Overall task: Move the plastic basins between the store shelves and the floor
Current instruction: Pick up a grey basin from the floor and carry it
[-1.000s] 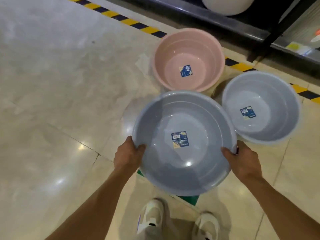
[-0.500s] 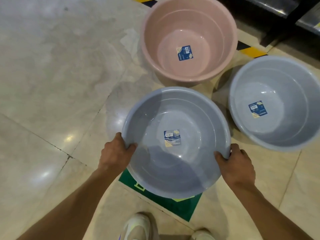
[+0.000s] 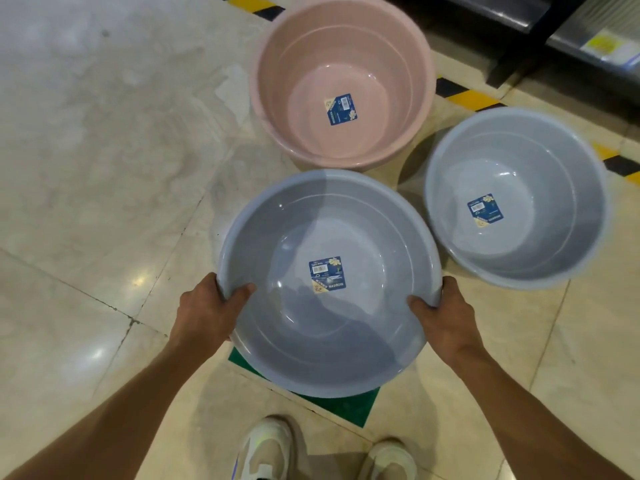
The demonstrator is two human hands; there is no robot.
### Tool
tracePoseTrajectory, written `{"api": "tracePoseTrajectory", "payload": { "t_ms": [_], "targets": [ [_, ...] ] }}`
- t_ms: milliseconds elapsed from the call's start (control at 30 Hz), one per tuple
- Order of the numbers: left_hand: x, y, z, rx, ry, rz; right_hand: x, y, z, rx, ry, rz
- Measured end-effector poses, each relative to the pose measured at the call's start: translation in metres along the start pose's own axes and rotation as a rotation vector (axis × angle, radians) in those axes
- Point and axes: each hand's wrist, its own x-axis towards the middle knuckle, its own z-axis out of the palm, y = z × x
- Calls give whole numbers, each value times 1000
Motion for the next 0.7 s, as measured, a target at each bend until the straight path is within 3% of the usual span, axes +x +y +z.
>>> {"api": "tracePoseTrajectory", "payload": {
  "t_ms": [400, 700],
  "targets": [
    [-97, 137, -78, 90, 62, 171, -72, -50, -149, 191, 95, -43],
    [-163, 276, -70, 108, 2, 302, -99, -47, -307, 189, 226, 13]
  ]
}}
